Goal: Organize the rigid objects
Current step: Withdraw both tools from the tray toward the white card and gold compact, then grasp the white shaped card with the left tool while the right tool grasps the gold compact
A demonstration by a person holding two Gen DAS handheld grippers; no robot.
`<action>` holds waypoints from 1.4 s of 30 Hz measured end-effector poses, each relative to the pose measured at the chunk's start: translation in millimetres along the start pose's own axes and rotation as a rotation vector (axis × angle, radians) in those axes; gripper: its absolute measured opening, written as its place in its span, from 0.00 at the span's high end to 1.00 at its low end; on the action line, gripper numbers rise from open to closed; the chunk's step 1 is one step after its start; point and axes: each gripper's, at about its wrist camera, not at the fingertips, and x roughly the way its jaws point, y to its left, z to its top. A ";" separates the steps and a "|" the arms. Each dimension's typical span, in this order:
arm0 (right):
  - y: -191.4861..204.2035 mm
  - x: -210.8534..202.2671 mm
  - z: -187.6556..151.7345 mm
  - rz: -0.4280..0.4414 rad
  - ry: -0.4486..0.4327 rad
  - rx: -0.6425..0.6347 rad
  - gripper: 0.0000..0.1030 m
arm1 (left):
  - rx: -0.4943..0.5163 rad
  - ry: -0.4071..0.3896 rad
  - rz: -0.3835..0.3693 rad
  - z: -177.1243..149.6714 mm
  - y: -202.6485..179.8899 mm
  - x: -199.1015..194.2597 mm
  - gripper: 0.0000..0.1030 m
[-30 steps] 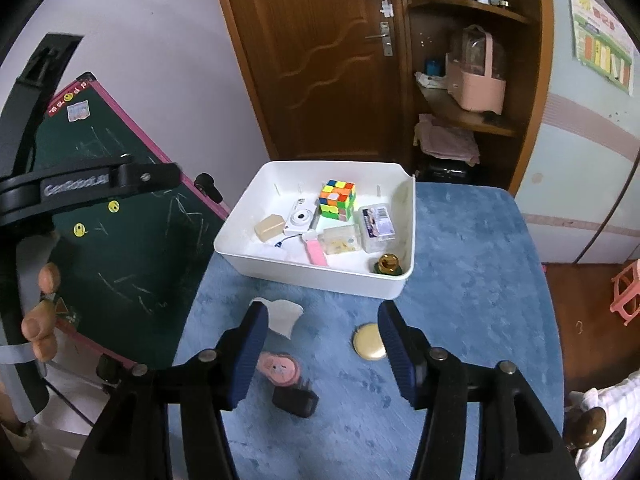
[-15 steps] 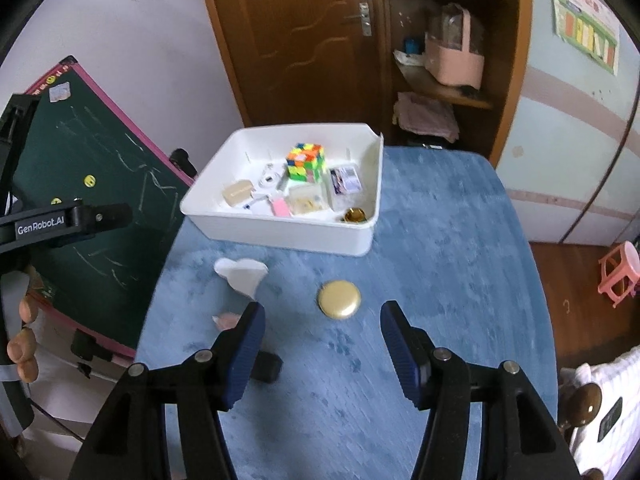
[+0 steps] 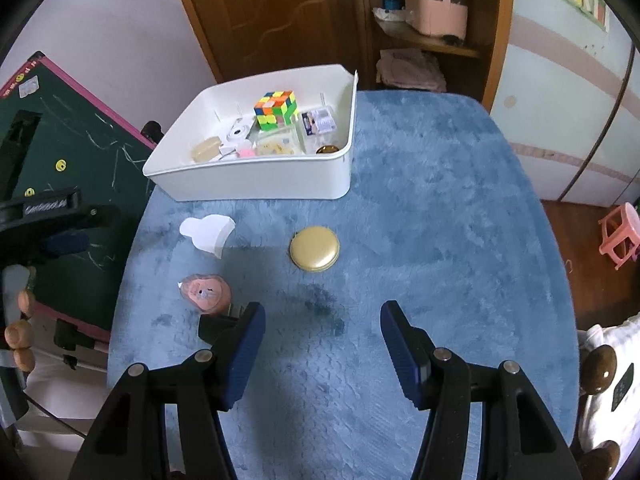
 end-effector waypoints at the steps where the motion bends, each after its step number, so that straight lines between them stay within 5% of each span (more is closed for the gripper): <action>1: 0.8 4.5 0.7 0.003 0.007 -0.001 0.41 | -0.016 0.018 -0.004 2.7 -0.4 6.8 0.22; 11: 8.0 52.5 16.1 0.041 0.059 -0.011 0.41 | -0.146 0.131 0.010 29.5 -21.1 72.6 0.22; 27: 7.7 112.1 31.0 0.065 0.067 -0.073 0.41 | -0.253 0.023 0.069 23.6 -18.5 120.4 0.22; 42: 13.4 156.1 33.0 0.012 0.113 -0.095 0.41 | -0.281 0.058 0.082 10.8 -4.3 130.2 0.22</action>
